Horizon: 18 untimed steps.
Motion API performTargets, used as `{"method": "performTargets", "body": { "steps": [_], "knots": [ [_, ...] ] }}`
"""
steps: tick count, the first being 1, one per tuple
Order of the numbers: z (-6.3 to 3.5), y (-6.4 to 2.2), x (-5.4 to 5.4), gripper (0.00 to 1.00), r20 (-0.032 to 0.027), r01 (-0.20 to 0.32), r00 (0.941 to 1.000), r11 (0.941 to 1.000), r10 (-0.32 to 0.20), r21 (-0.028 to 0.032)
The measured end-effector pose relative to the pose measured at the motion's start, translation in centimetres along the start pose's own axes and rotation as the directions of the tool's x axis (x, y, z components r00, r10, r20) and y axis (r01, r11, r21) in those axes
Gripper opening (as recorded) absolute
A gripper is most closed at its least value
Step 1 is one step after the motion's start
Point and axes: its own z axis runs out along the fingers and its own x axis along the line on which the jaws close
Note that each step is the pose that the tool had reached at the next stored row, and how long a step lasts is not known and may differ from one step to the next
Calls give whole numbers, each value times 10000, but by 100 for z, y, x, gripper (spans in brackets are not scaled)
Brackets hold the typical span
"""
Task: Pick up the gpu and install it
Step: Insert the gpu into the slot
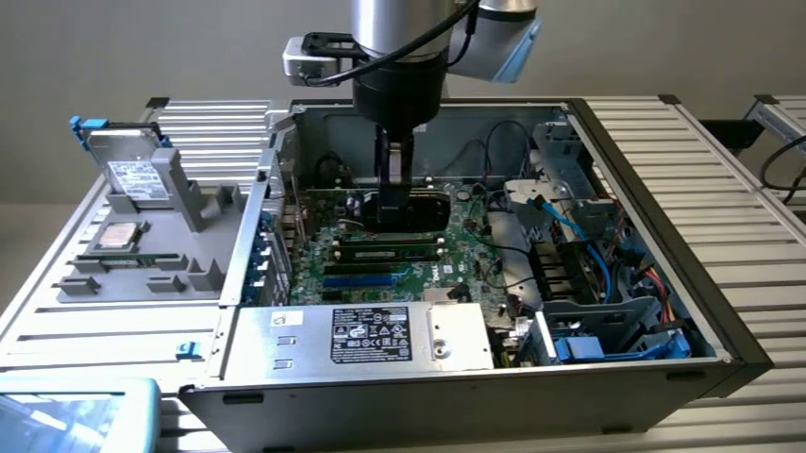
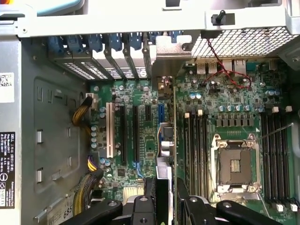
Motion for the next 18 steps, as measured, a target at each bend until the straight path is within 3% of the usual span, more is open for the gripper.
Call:
{"method": "performTargets", "body": {
  "steps": [4,18],
  "knots": [
    [50,33,3,28,-73,-4,10000,10000,4,3],
    [305,69,15,28,-97,-3,10000,10000,3,4]
  ]
}}
